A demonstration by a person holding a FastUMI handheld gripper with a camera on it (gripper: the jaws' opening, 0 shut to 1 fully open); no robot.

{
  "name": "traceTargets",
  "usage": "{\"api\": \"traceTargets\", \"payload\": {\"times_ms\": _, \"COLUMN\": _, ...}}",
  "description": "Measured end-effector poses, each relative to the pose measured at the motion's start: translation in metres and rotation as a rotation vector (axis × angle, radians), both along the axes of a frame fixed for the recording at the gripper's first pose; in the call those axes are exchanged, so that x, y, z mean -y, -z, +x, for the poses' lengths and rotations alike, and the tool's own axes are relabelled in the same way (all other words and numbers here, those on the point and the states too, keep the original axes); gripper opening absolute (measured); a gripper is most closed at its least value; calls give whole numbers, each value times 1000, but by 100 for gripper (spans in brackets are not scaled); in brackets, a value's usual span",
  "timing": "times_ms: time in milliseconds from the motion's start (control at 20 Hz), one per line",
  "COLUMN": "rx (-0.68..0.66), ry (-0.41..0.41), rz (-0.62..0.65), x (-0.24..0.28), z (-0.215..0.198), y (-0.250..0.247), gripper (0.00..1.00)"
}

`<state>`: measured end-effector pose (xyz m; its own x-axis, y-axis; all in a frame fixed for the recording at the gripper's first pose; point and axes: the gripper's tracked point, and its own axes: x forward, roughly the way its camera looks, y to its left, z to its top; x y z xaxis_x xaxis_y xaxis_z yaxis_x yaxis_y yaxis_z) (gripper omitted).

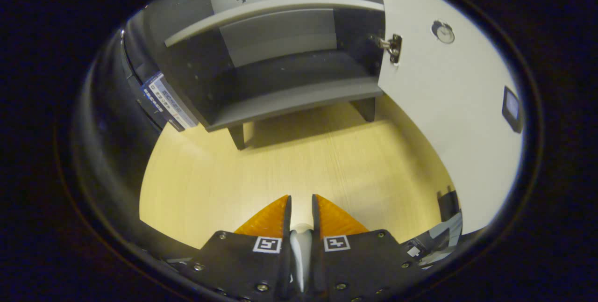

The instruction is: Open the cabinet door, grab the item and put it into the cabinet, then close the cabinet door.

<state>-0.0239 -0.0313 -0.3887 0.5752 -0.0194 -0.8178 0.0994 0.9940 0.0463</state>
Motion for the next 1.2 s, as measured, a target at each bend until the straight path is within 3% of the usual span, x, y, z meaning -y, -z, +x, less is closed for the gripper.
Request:
{"api": "traceTargets", "payload": {"times_ms": 650, "rx": 285, "ry": -40, "rz": 94, "x": -13, "z": 112, "y": -242, "gripper": 18}}
{"api": "traceTargets", "payload": {"times_ms": 900, "rx": 278, "ry": -36, "rz": 88, "x": -12, "z": 165, "y": -269, "gripper": 18}}
{"api": "traceTargets", "payload": {"times_ms": 1200, "rx": 191, "ry": -34, "rz": 49, "x": -10, "z": 223, "y": -257, "gripper": 18}}
